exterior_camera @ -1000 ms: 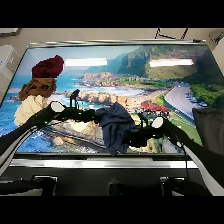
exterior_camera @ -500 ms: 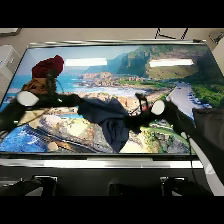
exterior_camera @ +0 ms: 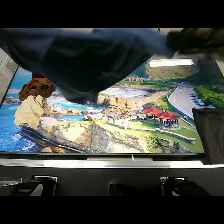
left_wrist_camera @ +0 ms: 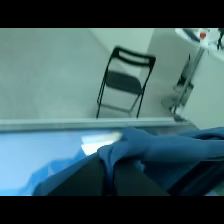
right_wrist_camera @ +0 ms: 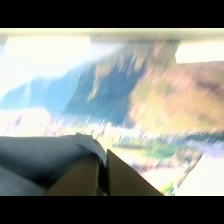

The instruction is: Fold the clothes and pants, and hang the long-sleeved shirts on hangers.

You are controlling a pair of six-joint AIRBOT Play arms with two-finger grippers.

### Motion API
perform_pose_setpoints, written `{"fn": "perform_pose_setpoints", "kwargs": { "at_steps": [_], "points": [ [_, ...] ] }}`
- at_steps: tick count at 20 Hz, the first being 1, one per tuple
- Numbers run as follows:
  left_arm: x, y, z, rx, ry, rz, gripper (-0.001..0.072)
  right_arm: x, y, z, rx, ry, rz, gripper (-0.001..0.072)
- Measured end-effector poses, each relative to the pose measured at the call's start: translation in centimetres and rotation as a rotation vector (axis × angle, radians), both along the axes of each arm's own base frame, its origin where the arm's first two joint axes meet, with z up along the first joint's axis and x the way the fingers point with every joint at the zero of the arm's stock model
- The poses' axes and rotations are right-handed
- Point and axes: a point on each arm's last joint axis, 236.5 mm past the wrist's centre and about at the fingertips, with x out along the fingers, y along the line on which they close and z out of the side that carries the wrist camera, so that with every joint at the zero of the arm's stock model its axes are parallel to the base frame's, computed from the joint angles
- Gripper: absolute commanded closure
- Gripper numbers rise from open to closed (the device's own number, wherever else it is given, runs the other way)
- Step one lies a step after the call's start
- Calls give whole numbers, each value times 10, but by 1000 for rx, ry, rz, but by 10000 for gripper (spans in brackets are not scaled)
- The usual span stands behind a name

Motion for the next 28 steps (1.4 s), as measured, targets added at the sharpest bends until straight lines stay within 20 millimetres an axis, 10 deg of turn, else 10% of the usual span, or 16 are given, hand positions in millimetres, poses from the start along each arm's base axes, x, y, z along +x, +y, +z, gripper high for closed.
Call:
{"fn": "perform_pose_setpoints", "kwargs": {
  "at_steps": [6,11,14,18,23,24,26,28],
  "points": [
    [-92,5,88,-131,-289,-1,679,-77,-38,113,93,-316,-24,676],
    [-61,6,66,-120,-211,7,679,-88,-45,96,71,-244,-39,676],
    [7,1,-20,-77,62,-8,678,-55,-38,29,-8,-30,-67,676],
    [84,0,-192,-65,500,-17,677,12,-10,-101,-117,279,-69,674],
    [114,0,-367,-93,905,-7,666,60,44,-285,-97,663,-26,675],
    [114,-3,-390,-94,965,-13,537,61,55,-315,-82,733,-12,675],
    [109,-11,-430,-95,1078,-36,-12,59,67,-357,-68,831,9,675],
    [97,-17,-458,-86,1181,-68,-1,61,62,-374,-59,875,10,675]
  ]
}}
